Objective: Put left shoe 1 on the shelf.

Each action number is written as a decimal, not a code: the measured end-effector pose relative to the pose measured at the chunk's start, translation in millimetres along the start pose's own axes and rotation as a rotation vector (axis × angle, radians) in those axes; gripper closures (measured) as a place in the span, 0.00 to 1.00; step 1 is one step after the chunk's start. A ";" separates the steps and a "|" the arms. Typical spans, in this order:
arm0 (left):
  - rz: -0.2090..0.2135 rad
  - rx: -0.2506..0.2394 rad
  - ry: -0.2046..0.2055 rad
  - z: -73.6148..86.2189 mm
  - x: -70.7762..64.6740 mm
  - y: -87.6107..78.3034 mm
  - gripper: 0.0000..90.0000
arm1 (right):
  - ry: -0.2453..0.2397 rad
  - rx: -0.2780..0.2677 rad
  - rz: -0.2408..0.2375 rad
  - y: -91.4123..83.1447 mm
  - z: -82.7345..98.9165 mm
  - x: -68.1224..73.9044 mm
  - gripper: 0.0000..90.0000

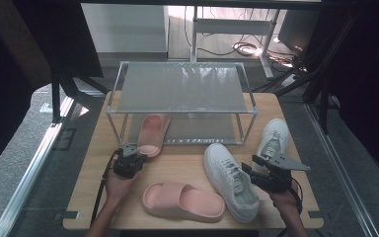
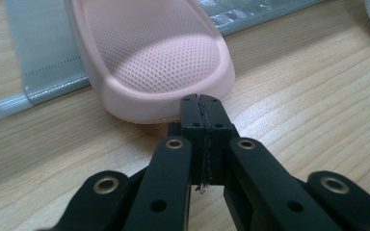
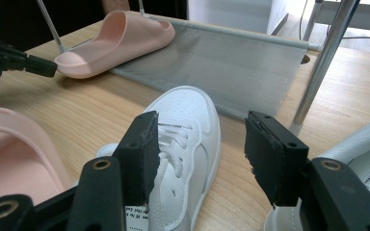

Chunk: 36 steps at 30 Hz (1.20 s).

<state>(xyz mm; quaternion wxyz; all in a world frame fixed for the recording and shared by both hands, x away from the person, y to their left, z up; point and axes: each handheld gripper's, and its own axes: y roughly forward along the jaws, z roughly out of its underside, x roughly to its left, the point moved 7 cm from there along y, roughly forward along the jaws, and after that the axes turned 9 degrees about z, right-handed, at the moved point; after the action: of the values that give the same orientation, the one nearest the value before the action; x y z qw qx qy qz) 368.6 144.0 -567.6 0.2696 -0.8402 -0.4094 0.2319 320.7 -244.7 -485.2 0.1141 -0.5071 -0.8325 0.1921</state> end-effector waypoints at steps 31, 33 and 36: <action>0.008 -0.012 -0.012 -14.5 -1.9 19.7 1.00 | -0.002 0.003 0.002 0.0 0.7 -0.7 0.51; 0.007 -0.013 -0.014 -15.5 -1.2 21.0 1.00 | -0.001 0.002 0.001 0.2 0.7 -0.4 0.51; 0.005 -0.015 -0.015 -17.2 -0.7 22.7 1.00 | 0.000 0.002 0.002 0.1 0.7 -0.9 0.51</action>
<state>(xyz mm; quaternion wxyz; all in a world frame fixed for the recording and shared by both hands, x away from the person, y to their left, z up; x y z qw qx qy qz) 391.4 127.1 -569.2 0.2594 -0.8415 -0.4111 0.2359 320.9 -245.6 -485.9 0.1142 -0.5077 -0.8319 0.1929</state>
